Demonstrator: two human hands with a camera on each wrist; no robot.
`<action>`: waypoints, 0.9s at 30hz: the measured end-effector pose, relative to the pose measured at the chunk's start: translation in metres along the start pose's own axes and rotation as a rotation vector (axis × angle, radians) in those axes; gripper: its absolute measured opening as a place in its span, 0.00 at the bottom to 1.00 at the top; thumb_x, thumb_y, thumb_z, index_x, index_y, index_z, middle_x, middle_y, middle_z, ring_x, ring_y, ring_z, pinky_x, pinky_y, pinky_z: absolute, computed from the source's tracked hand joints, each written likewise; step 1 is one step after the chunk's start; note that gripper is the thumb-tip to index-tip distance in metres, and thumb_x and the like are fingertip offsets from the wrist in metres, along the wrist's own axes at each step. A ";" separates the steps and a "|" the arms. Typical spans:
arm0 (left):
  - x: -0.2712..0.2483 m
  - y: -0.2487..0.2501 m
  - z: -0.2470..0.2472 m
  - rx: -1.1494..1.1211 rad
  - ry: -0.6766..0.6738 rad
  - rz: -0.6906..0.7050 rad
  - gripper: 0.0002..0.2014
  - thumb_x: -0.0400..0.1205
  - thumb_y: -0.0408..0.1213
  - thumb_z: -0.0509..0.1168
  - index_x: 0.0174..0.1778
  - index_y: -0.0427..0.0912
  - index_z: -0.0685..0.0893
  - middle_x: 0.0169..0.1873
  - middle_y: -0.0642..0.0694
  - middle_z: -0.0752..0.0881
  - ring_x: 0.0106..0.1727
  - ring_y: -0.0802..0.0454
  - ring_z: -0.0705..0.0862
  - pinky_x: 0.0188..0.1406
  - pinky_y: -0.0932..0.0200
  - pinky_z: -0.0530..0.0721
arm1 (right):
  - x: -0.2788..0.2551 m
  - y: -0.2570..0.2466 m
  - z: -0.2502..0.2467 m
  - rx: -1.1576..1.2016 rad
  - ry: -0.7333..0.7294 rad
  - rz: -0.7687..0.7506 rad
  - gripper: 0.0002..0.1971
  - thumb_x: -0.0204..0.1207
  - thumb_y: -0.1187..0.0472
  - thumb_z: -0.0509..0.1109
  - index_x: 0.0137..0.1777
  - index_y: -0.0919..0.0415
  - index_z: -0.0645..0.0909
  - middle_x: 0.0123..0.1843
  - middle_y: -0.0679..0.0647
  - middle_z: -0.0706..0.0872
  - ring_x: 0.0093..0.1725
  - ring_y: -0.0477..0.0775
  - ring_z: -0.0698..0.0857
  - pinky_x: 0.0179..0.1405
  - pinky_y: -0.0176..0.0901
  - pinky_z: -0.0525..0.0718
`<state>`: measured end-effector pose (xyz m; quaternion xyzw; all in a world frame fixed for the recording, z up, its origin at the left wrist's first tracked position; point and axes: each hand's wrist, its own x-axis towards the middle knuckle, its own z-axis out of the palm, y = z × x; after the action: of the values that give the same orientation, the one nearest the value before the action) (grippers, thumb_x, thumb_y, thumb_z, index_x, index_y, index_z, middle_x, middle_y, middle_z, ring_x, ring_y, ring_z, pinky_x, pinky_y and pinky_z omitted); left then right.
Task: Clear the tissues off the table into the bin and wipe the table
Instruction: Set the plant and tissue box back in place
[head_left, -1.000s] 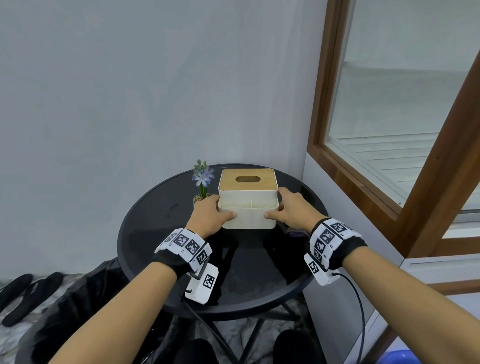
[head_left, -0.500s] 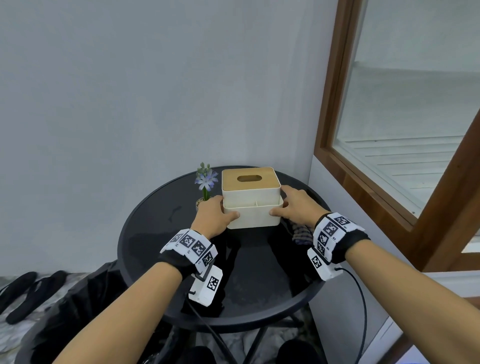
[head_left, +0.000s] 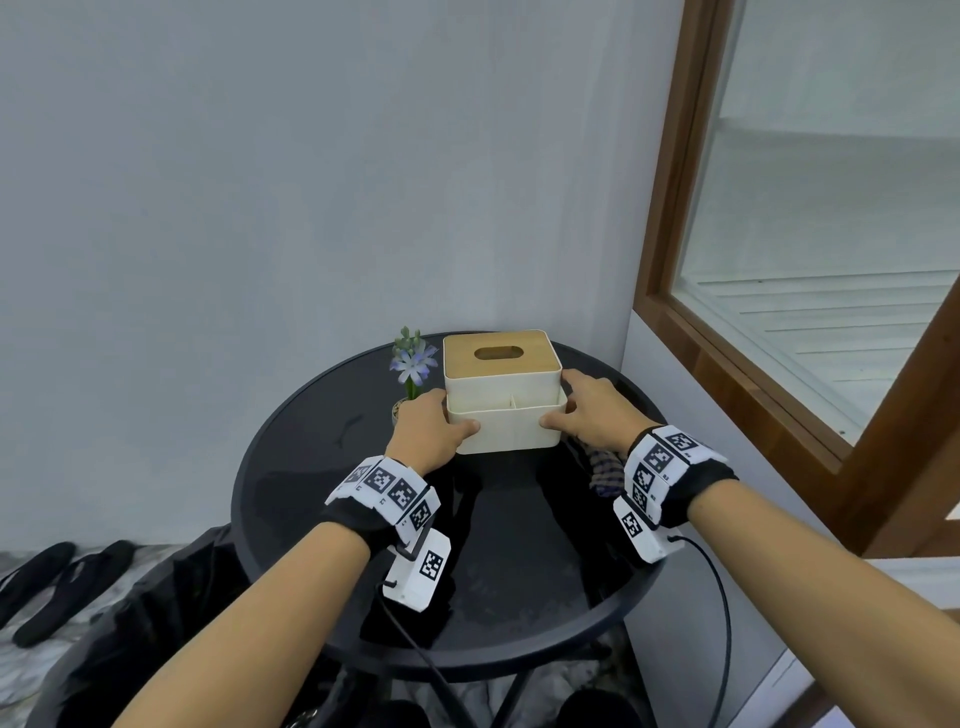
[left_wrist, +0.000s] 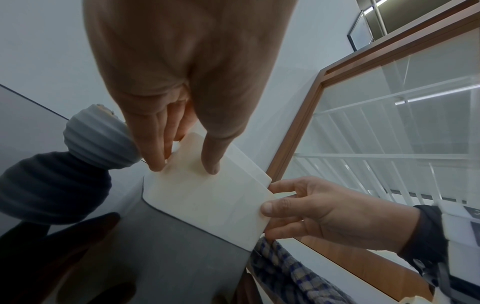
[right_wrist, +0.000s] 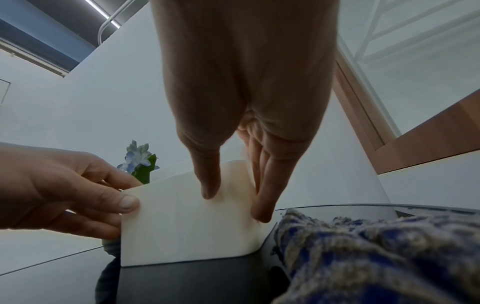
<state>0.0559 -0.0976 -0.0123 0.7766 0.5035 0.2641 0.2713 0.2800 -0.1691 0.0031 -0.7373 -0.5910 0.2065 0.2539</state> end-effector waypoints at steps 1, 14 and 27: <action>0.001 0.000 0.000 0.003 0.000 -0.004 0.20 0.78 0.45 0.72 0.62 0.39 0.82 0.52 0.44 0.89 0.56 0.47 0.85 0.54 0.56 0.80 | 0.001 0.000 0.000 -0.002 0.002 -0.001 0.32 0.74 0.51 0.75 0.76 0.56 0.68 0.66 0.59 0.81 0.57 0.56 0.84 0.55 0.45 0.81; 0.005 -0.004 0.002 -0.012 -0.010 -0.027 0.21 0.76 0.46 0.72 0.62 0.41 0.82 0.52 0.44 0.89 0.57 0.44 0.85 0.61 0.46 0.83 | 0.000 -0.002 -0.001 -0.018 -0.007 0.006 0.30 0.75 0.52 0.74 0.75 0.57 0.68 0.68 0.59 0.79 0.58 0.54 0.81 0.57 0.44 0.78; 0.004 -0.003 0.002 -0.010 -0.011 -0.036 0.21 0.77 0.45 0.72 0.62 0.40 0.82 0.53 0.44 0.89 0.58 0.45 0.85 0.62 0.46 0.83 | -0.001 -0.006 0.000 -0.020 -0.004 0.016 0.29 0.76 0.53 0.73 0.74 0.57 0.69 0.68 0.60 0.79 0.58 0.56 0.82 0.55 0.43 0.77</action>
<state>0.0571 -0.0929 -0.0148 0.7675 0.5147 0.2571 0.2827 0.2756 -0.1694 0.0069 -0.7442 -0.5876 0.2039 0.2437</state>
